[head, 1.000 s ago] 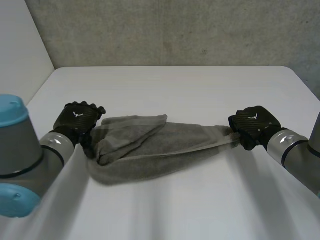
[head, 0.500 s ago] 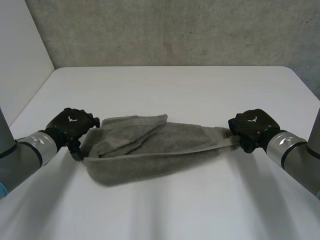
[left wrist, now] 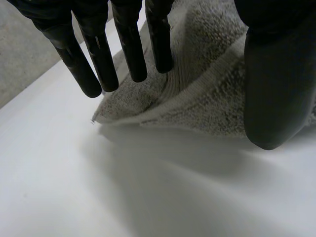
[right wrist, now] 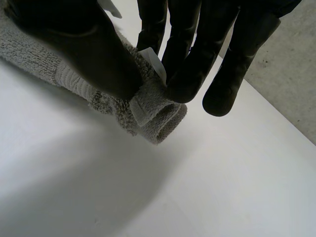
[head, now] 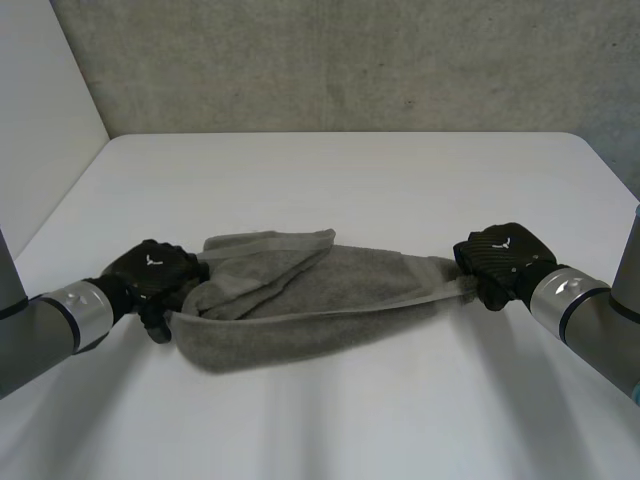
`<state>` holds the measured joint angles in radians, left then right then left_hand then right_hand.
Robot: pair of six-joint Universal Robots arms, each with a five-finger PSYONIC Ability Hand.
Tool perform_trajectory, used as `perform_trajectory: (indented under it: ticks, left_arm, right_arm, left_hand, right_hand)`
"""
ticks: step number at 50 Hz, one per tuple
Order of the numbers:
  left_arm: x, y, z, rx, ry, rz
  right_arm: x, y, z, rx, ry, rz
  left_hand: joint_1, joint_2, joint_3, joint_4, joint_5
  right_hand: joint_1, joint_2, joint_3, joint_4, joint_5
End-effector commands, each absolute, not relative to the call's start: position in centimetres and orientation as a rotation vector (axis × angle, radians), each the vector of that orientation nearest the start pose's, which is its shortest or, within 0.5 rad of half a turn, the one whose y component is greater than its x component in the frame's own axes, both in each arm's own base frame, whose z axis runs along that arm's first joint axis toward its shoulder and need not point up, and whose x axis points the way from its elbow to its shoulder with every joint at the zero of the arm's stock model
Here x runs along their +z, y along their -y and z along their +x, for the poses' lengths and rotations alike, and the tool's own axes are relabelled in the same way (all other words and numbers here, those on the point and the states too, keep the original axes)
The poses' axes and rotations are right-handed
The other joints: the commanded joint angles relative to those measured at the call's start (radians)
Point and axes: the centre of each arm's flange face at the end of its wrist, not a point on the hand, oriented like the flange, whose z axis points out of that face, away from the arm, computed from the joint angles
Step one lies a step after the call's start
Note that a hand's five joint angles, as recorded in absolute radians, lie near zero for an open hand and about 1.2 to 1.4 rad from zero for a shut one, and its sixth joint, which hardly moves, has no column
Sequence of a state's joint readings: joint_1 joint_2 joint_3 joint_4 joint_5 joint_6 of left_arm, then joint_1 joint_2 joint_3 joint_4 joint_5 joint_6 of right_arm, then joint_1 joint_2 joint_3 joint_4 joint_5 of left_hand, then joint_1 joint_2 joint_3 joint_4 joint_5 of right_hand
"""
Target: Fold the towel.
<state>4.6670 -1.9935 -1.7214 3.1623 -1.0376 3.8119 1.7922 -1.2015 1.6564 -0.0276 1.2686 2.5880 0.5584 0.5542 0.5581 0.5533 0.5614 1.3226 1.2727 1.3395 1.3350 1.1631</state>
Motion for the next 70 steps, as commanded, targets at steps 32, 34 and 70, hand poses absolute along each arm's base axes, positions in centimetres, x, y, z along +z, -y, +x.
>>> perform_trajectory:
  ticks: [32, 34, 70]
  left_arm:
    - [32.0, 30.0, -18.9, -2.381, -2.122, 0.799]
    - [32.2, 30.1, -18.8, -2.375, -2.112, 0.783]
    - [35.6, 38.8, -24.1, -2.559, -1.894, 0.445]
  right_arm:
    - [32.0, 29.4, 22.5, -1.966, -2.121, -1.136]
    - [31.9, 29.7, 22.7, -1.932, -2.144, -1.19]
    - [36.9, 34.7, 33.5, -2.788, -1.552, -1.151]
  left_hand:
    - [0.838, 0.842, 0.838, 0.843, 0.66]
    - [0.838, 0.842, 0.838, 0.843, 0.66]
    - [0.838, 0.842, 0.838, 0.843, 0.66]
  right_hand:
    - [0.074, 0.124, 0.057, 0.061, 0.059]
    - [0.074, 0.124, 0.057, 0.061, 0.059]
    - [0.074, 0.124, 0.057, 0.061, 0.059]
